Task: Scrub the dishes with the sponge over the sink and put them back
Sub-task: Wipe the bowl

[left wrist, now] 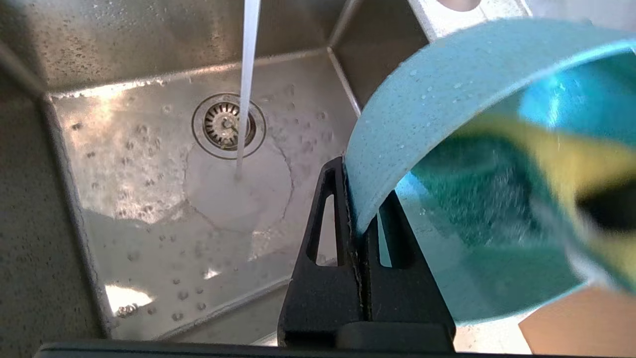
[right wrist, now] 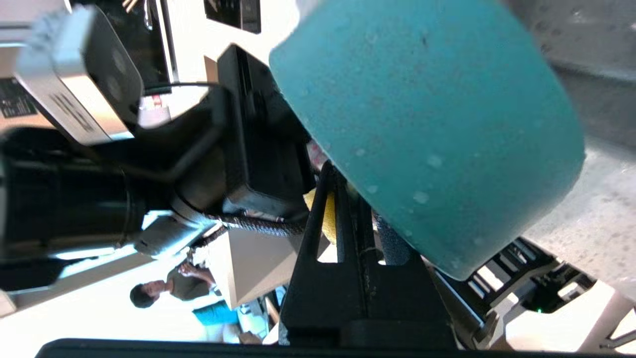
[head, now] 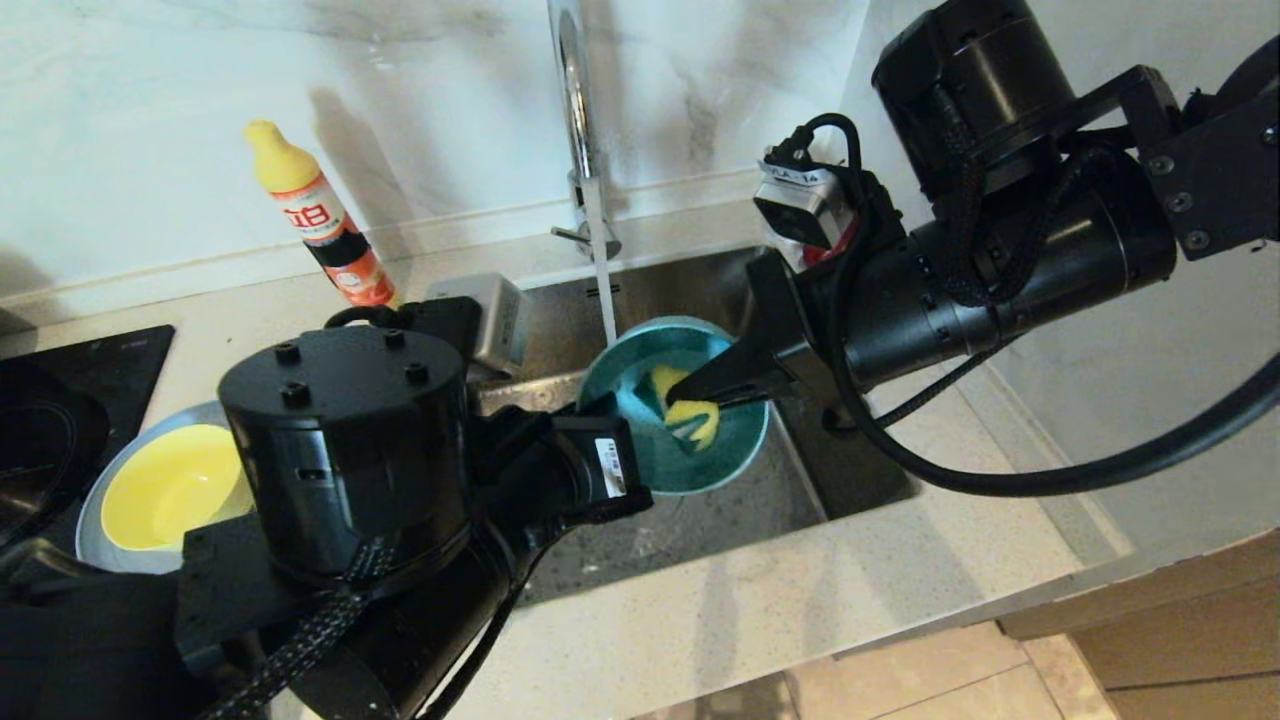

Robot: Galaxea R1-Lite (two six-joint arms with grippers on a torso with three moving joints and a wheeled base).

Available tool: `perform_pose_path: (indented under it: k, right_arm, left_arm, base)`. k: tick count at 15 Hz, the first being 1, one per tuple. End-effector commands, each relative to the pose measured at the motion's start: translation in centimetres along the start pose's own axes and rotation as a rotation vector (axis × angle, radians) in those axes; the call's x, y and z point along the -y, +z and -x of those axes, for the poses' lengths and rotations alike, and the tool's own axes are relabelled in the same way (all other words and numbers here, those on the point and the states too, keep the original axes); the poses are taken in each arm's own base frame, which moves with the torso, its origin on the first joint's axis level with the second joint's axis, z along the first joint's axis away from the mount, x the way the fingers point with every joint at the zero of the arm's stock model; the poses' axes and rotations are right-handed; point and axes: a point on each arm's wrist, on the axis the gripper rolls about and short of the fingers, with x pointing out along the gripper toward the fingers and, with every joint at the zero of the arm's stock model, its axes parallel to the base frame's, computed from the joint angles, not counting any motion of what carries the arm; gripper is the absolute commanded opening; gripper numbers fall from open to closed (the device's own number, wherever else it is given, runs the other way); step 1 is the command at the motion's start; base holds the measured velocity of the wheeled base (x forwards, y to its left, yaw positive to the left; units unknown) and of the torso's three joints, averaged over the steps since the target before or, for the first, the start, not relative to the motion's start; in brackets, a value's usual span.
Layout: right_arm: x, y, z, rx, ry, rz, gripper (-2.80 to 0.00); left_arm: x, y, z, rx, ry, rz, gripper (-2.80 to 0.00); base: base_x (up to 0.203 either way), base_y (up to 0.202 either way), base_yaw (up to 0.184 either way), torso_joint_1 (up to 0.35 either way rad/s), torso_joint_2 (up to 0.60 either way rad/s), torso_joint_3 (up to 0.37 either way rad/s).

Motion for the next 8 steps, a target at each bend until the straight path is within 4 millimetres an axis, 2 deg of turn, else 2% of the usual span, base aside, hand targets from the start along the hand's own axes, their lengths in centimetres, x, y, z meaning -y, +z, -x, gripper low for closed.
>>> perform_pose_path:
  k: [1, 4, 8]
  right_arm:
    - [0.4, 0.4, 0.3, 0.024, -0.005, -0.005, -2.8]
    - [0.7, 0.8, 0.8, 0.06, -0.025, -0.003, -2.8]
    - [-0.3, 0.9, 2.5, 0.111, 0.0, 0.027, -2.8]
  left_arm:
    - [0.0, -0.1, 0.0, 0.001, -0.001, 0.0, -2.8]
    - [0.1, 0.0, 0.4, 0.002, -0.005, 0.002, -2.8]
    - [-0.3, -0.3, 0.8, -0.005, -0.003, 0.001, -2.8]
  base:
    - [0.0, 0.0, 0.0, 0.0, 0.0, 0.0]
    - [0.0, 0.0, 0.0, 0.0, 0.0, 0.0]
    - [0.0, 0.0, 0.0, 0.0, 0.0, 0.0]
